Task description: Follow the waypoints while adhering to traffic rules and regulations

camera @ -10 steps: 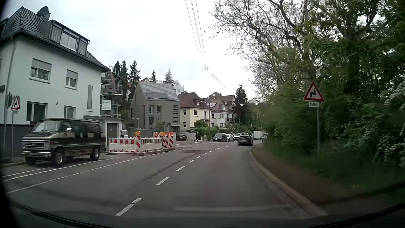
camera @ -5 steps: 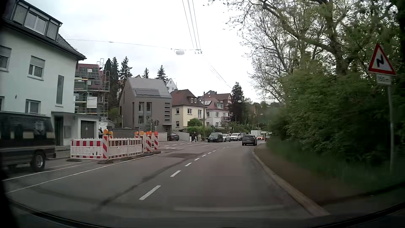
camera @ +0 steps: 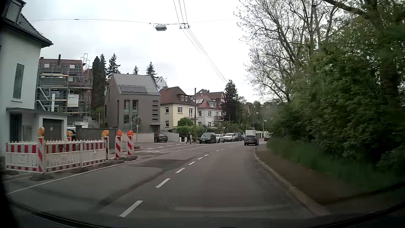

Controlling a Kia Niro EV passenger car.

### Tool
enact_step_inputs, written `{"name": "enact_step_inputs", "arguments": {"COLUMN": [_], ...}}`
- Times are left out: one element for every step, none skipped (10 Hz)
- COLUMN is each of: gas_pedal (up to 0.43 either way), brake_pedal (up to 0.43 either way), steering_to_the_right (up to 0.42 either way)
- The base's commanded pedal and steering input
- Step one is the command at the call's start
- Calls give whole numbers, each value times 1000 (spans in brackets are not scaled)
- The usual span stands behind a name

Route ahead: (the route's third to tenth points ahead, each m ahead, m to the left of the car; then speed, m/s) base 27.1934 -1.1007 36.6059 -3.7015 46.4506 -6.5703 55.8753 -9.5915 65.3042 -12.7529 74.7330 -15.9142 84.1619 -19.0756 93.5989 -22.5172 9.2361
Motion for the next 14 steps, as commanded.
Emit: {"name": "enact_step_inputs", "arguments": {"gas_pedal": [20, 20, 20, 20, 20, 20, 20, 20, 20, 20, 28, 47, 59, 67], "brake_pedal": [0, 0, 0, 0, 0, 0, 0, 0, 0, 0, 0, 0, 0, 0], "steering_to_the_right": [33, 32, 32, 32, 33, 32, 32, 30, 29, 29, 29, 29, 29, 29]}}
